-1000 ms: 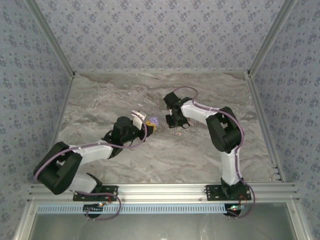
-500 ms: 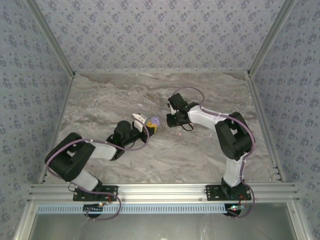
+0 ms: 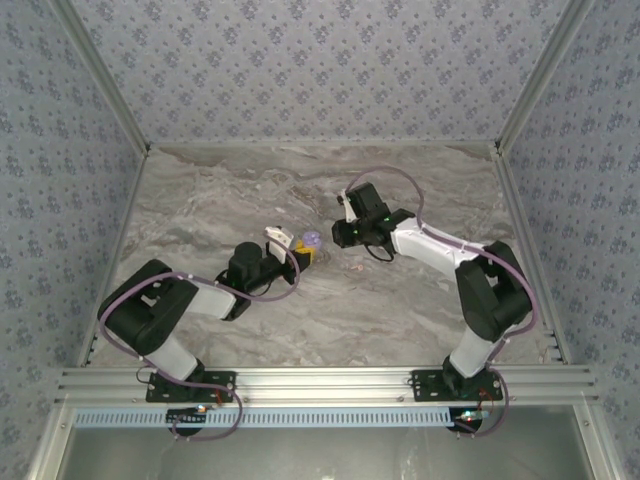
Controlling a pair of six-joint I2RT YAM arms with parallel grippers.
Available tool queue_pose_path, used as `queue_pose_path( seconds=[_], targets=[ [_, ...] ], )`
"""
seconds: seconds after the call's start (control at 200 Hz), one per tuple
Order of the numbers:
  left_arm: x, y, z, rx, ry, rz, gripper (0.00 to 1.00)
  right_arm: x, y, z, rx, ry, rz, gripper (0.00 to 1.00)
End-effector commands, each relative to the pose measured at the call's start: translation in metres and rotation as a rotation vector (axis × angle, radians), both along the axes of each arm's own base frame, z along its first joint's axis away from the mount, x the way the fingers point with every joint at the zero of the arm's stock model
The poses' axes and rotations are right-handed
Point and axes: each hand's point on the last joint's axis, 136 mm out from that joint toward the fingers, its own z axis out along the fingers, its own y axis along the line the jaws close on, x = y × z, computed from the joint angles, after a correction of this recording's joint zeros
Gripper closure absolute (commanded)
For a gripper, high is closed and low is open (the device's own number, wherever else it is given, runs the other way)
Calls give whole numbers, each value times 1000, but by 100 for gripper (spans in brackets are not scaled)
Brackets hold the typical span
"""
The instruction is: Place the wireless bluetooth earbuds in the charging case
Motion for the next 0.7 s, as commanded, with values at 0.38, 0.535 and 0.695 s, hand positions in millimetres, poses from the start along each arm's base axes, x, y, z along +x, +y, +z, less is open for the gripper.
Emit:
queue_pose_path(
  seconds=[0.38,0.535,0.695],
  targets=[
    [8,-6,11,-56,-21,19,88,-13,32,78,166,-189,128,79],
    [8,-8,13,-73,-14,19,88,-19,45,85,187,-210,163,79],
    [9,-10,17,-90,-8,15,88,-22,57,88,198,-212,189,79]
  ],
)
